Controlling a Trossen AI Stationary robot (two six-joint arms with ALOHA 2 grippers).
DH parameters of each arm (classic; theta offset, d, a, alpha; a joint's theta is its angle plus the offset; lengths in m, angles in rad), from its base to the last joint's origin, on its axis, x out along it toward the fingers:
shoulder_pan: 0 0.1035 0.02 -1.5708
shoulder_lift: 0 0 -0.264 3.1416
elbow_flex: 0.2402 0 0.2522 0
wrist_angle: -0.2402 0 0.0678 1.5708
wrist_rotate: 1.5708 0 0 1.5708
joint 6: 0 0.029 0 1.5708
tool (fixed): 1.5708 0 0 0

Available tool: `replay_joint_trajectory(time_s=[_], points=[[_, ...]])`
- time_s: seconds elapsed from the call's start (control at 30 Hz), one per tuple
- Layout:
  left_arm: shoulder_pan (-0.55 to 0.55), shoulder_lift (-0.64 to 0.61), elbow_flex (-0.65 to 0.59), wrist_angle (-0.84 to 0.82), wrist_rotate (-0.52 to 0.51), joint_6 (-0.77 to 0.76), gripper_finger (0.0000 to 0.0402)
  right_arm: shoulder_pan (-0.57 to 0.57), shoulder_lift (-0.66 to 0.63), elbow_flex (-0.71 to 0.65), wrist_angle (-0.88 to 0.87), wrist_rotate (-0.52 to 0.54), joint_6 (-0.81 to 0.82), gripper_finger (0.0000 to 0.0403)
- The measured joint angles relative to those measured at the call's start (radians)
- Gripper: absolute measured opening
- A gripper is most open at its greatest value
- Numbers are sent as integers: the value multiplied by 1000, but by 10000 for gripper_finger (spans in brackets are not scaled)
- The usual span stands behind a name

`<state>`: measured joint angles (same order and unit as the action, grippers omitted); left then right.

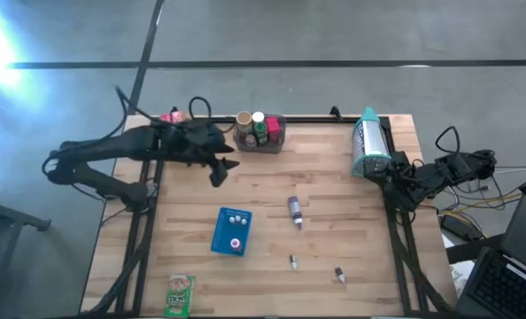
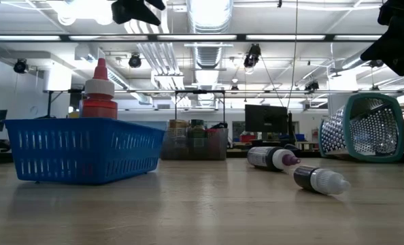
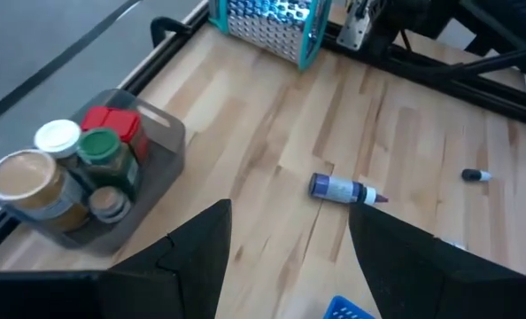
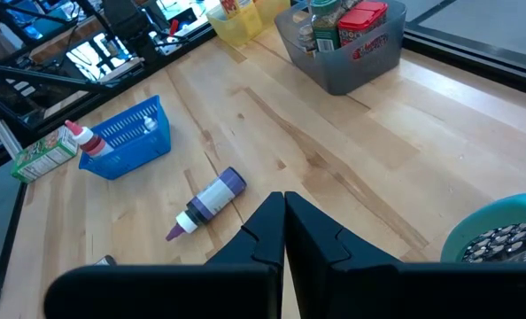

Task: Pick & Place Kitchen Items
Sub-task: Put the green cereal box into the yellow bin

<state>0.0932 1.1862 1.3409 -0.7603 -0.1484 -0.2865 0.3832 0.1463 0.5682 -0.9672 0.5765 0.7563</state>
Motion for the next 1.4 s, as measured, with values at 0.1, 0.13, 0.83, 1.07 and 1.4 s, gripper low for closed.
replay_joint_trajectory(time_s=[0.1, 0.13, 0.83, 1.07, 1.4], points=[[-24, 37, 0, 32, -18, -1, 234, 0, 0, 0, 0, 0, 0, 8], [-32, 47, 0, 47, -31, -4, 234, 0, 0, 0, 0, 0, 0, 8], [-335, 300, 286, -514, -448, -578, 234, 0, 0, 0, 0, 0, 0, 8], [-428, 319, 284, -759, -465, -950, 234, 0, 0, 0, 0, 0, 0, 8], [-550, 300, 237, -811, -423, -1210, 284, 0, 0, 0, 0, 0, 0, 8]])
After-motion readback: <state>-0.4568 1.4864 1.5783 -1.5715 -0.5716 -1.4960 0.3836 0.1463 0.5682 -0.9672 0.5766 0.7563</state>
